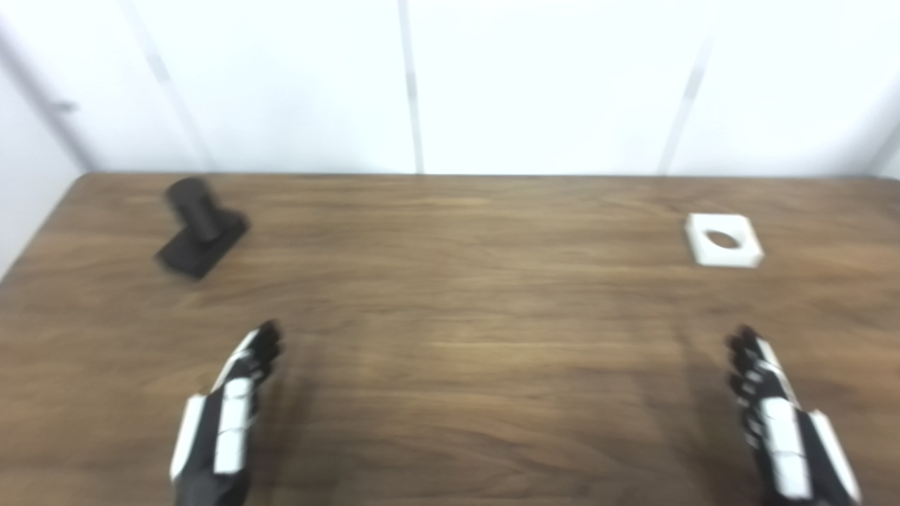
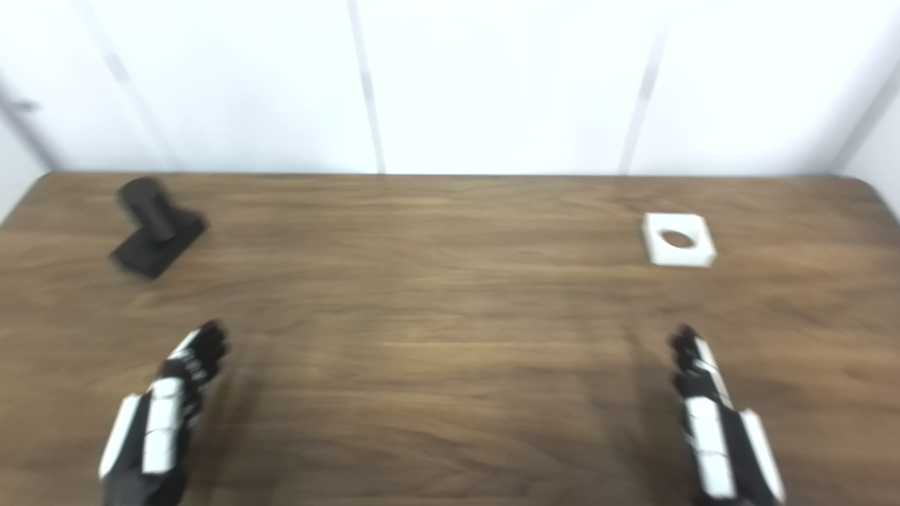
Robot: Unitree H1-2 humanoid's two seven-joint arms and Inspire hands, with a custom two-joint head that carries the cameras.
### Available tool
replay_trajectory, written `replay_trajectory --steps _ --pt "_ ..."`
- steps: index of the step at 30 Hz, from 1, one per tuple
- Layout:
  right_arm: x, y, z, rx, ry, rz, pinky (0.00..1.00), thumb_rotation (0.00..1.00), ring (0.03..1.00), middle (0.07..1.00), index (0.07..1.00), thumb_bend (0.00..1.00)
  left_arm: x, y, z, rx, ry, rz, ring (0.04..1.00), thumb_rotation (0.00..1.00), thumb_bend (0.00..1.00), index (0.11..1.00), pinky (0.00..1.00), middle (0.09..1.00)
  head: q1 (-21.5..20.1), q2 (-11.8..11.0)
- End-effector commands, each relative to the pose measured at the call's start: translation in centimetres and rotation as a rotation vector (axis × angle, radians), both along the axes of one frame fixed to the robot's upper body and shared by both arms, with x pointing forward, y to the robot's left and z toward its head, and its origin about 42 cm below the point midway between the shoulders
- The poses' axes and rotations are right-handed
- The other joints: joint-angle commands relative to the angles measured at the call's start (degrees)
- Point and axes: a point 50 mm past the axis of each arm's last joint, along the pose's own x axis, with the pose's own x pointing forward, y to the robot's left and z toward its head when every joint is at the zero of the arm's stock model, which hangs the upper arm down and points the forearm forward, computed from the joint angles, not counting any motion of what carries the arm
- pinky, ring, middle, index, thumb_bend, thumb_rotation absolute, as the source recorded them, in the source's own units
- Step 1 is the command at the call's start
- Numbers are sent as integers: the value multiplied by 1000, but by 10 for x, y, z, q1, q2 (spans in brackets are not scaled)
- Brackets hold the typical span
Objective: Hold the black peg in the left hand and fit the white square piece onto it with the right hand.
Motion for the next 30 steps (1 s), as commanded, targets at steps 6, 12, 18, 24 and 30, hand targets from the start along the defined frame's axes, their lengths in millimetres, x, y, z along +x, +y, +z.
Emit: replay_trajectory --steps 6,12,18,24,30 --pt "2 -6 5 37 -41 -5 1000 1000 1000 958 985 489 1 -25 -1 -39 -29 20 909 945 603 876 918 911 62 -31" --pt "3 -12 1 55 -30 -6 1000 1000 988 948 950 486 3 -36 -3 -19 -15 43 881 941 646 860 886 891 98 -55" --pt "4 -15 -2 64 -28 1 1000 1000 972 946 942 433 4 -41 -5 -22 -27 40 868 922 599 859 886 883 107 -63" --pt "5 -16 -4 62 -30 1 1000 1000 967 937 930 429 4 -42 -6 -5 -14 43 883 931 613 865 865 896 106 -64" --pt "4 -18 -4 57 -29 -2 1000 1000 971 938 940 440 4 -44 -7 19 -26 47 875 868 533 858 863 884 104 -63"
